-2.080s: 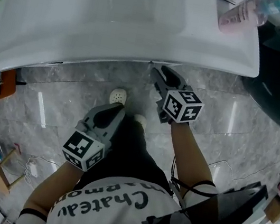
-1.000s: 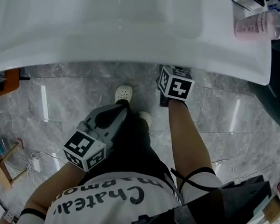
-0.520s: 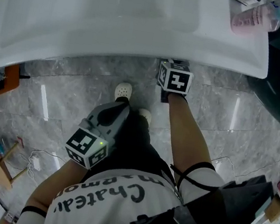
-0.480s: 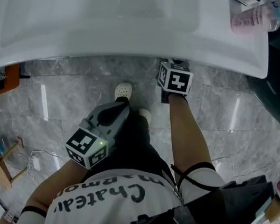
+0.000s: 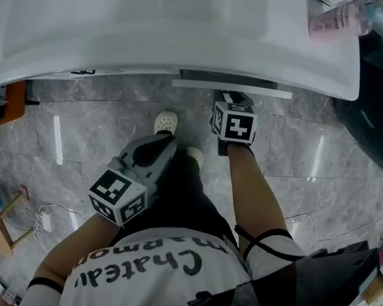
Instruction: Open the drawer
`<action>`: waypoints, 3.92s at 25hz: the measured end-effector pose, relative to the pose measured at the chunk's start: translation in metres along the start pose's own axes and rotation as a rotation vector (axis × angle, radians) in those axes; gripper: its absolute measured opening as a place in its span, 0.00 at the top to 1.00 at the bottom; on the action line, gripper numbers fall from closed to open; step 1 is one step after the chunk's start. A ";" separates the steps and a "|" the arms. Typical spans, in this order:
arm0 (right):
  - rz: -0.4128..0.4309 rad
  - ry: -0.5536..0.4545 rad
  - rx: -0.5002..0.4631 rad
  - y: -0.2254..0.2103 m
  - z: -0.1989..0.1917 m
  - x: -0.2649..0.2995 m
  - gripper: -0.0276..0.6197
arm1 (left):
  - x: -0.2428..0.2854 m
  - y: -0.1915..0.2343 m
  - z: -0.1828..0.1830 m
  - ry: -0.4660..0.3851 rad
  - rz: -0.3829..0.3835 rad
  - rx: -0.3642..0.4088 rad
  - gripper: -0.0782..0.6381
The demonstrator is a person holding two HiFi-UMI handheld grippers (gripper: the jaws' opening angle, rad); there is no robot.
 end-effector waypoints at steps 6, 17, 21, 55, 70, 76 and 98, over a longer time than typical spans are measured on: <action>0.019 0.027 -0.007 0.003 -0.017 -0.011 0.73 | 0.003 -0.011 -0.001 0.002 -0.012 0.006 0.88; 0.045 0.080 -0.035 0.008 -0.031 -0.020 0.73 | 0.003 -0.032 0.000 -0.018 -0.027 0.017 0.88; 0.043 0.080 -0.049 0.008 -0.032 -0.021 0.74 | 0.000 -0.033 0.000 -0.017 -0.025 0.024 0.88; 0.095 0.151 0.031 -0.002 -0.035 -0.020 0.72 | -0.051 -0.045 -0.016 -0.041 0.124 -0.081 0.88; 0.055 0.406 0.073 0.013 -0.138 -0.050 0.94 | -0.080 0.002 0.004 -0.007 0.073 -0.024 0.88; 0.175 0.146 0.205 0.033 -0.099 -0.123 0.94 | -0.080 -0.007 0.029 -0.033 0.022 0.017 0.88; 0.295 -0.629 0.072 0.082 0.078 -0.363 0.94 | -0.120 -0.081 0.131 -0.290 -0.148 0.145 0.88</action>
Point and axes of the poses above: the fingertips, and each gripper's own axes: x forward along the fingers, y to its left, z out of its top, the point moved 8 cm from there along -x, backward along the fingers, and after that the axes turned 1 degree about z, right-handed, at the moved point
